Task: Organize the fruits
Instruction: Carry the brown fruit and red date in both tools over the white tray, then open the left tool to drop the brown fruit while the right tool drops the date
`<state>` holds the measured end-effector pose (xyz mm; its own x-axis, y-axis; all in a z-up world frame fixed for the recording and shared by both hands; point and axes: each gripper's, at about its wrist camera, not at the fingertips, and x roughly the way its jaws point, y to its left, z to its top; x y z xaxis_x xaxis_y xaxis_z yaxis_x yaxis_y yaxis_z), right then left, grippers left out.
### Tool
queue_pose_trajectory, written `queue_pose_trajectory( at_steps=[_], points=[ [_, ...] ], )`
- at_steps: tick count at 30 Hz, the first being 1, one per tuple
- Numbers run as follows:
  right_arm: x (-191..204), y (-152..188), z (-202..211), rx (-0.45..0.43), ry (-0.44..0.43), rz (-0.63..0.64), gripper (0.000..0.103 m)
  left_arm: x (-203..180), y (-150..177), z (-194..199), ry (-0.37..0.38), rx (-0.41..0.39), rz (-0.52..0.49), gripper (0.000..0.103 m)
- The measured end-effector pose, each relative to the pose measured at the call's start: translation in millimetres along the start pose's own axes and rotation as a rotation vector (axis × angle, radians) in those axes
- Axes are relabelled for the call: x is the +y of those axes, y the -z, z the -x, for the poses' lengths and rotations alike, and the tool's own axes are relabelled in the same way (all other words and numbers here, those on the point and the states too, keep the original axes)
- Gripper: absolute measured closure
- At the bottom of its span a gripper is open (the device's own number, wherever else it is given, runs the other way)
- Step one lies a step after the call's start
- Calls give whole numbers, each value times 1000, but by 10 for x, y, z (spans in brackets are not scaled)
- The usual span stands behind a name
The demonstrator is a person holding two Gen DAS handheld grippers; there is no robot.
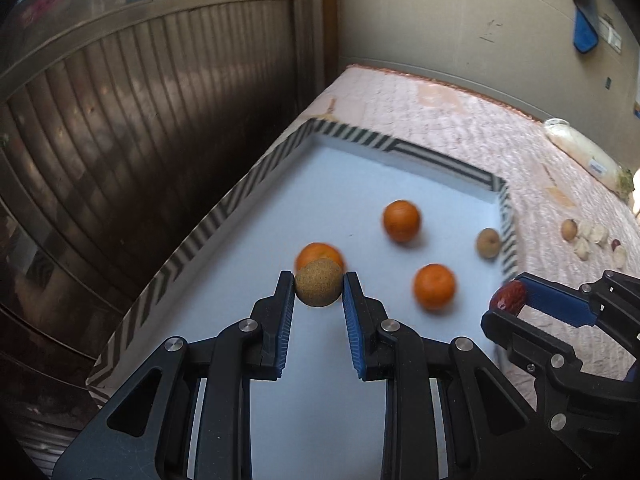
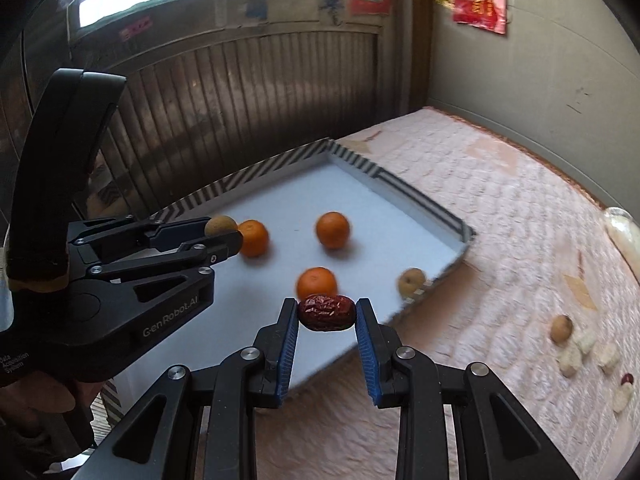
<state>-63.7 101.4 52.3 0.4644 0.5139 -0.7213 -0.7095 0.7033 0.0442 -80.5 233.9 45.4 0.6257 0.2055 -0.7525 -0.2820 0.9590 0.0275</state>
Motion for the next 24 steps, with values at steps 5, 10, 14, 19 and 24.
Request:
queue_pose_trajectory(
  at_steps=[5,10,14,19,24],
  points=[
    [129,-37,-181,31,-39,34,75,122,43,-81,-7,32,17,79],
    [221,-30,-376,70,-60,56,75,132,32,-118,-2,49,15,79],
    [249,-31,-459,83,-75,68,75,151,24,-177,3,82,28,79],
    [309,-25,-506,101,-89,84,73,168,11,-218,-10,99,45,78],
    [316,-6,-482,94,-92,84,69,134,10,-215,-14,100,36,51]
  ],
)
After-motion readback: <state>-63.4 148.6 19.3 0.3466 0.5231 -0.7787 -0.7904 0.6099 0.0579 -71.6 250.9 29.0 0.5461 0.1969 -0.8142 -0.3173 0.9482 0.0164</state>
